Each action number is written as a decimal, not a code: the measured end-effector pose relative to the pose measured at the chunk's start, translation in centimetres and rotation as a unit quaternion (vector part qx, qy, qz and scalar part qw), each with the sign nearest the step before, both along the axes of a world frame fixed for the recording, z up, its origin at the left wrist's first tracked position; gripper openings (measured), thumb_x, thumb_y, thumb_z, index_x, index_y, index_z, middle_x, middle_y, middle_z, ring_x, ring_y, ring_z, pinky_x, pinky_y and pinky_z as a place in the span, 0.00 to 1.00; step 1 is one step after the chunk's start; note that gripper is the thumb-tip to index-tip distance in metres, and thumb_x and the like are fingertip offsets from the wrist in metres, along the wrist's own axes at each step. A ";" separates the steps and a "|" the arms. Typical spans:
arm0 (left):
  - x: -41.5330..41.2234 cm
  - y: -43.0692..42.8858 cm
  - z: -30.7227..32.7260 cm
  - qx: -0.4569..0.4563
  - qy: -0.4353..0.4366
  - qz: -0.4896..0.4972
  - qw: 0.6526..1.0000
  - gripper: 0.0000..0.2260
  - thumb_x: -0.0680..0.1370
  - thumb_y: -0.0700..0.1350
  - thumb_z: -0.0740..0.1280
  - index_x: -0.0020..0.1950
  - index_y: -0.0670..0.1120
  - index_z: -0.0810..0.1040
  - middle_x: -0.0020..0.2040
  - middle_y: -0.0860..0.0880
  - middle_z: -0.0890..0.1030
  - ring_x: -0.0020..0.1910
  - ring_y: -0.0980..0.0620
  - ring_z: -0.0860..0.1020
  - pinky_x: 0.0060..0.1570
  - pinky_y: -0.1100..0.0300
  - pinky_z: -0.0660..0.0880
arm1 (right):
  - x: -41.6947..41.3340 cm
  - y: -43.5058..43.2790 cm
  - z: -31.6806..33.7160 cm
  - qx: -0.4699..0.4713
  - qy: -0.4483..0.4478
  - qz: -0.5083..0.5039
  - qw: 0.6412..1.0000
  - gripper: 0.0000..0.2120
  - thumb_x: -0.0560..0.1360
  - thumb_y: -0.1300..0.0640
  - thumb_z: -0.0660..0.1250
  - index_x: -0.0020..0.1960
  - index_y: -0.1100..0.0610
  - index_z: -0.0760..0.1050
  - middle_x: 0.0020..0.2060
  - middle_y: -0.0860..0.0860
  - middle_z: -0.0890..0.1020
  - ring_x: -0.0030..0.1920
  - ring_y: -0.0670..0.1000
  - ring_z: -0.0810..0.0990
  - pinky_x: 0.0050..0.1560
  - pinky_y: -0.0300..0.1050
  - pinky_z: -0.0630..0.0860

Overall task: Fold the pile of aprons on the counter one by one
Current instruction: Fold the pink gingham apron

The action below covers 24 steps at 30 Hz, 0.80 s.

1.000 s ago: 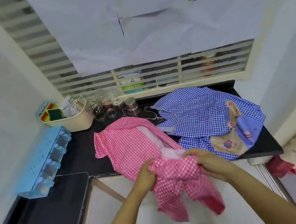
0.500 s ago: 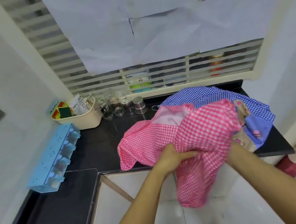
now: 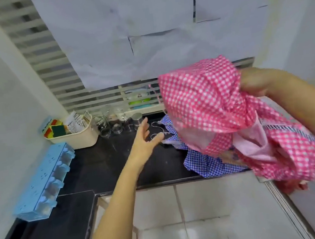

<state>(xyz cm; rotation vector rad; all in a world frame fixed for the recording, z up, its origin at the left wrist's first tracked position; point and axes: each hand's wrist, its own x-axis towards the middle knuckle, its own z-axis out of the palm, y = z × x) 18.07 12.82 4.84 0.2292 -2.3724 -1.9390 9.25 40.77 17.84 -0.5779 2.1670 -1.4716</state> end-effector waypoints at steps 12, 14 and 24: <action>7.2 3.6 4.1 0.134 -0.205 -0.285 0.927 0.13 0.64 0.34 0.73 0.48 0.40 0.80 0.45 0.41 0.83 0.41 0.46 0.82 0.42 0.57 0.79 | 8.7 1.7 -7.1 0.147 -0.073 0.017 0.986 0.13 0.78 0.67 0.60 0.61 0.59 0.74 0.61 0.52 0.60 0.55 0.48 0.80 0.45 0.41 0.80; 8.4 2.4 3.7 0.076 -0.241 -0.329 0.910 0.16 0.61 0.36 0.74 0.49 0.41 0.81 0.50 0.38 0.81 0.46 0.44 0.79 0.46 0.57 0.76 | 10.2 2.1 -9.3 0.102 -0.156 0.024 0.982 0.16 0.80 0.70 0.56 0.66 0.62 0.68 0.43 0.54 0.68 0.56 0.54 0.78 0.48 0.40 0.79; 11.0 -6.8 -2.0 -0.142 -0.194 -0.023 0.970 0.09 0.72 0.35 0.69 0.52 0.40 0.81 0.51 0.39 0.83 0.49 0.41 0.82 0.54 0.43 0.77 | 11.9 0.9 -14.4 -0.036 -0.069 -0.226 0.971 0.13 0.78 0.70 0.55 0.59 0.62 0.73 0.50 0.52 0.79 0.34 0.44 0.77 0.38 0.38 0.74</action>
